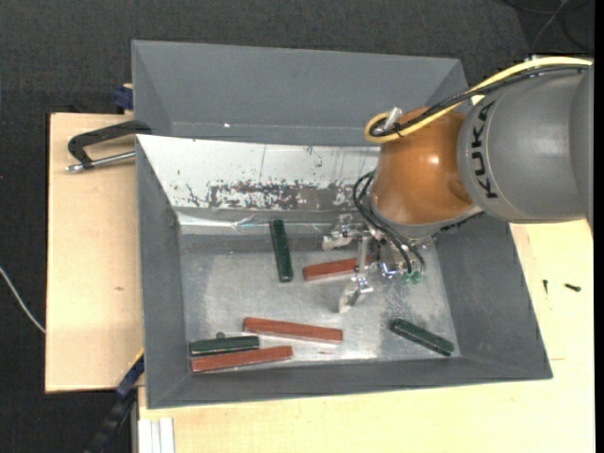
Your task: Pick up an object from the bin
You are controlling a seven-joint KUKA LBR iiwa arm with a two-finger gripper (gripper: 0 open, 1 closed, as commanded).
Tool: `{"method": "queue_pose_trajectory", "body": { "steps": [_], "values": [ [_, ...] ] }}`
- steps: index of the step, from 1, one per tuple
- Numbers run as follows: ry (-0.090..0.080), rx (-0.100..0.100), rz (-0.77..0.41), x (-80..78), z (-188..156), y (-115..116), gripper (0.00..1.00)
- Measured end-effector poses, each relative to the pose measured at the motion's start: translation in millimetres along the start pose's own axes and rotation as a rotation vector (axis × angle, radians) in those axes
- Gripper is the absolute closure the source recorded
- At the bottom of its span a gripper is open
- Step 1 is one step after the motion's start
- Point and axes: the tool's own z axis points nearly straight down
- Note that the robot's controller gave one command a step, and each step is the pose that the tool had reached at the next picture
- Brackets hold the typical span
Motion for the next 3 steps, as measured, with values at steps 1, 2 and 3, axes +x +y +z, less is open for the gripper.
{"method": "queue_pose_trajectory", "body": {
  "steps": [1, 2, 3],
  "values": [
    [0.008, -0.005, -0.075, -23.9, 11.5, -30.9, 1.0],
    [0.008, -0.005, -0.075, -24.0, 11.5, -31.0, 1.0],
    [0.007, -0.004, -0.075, -24.2, 11.1, -30.7, 1.0]
  ]
}}
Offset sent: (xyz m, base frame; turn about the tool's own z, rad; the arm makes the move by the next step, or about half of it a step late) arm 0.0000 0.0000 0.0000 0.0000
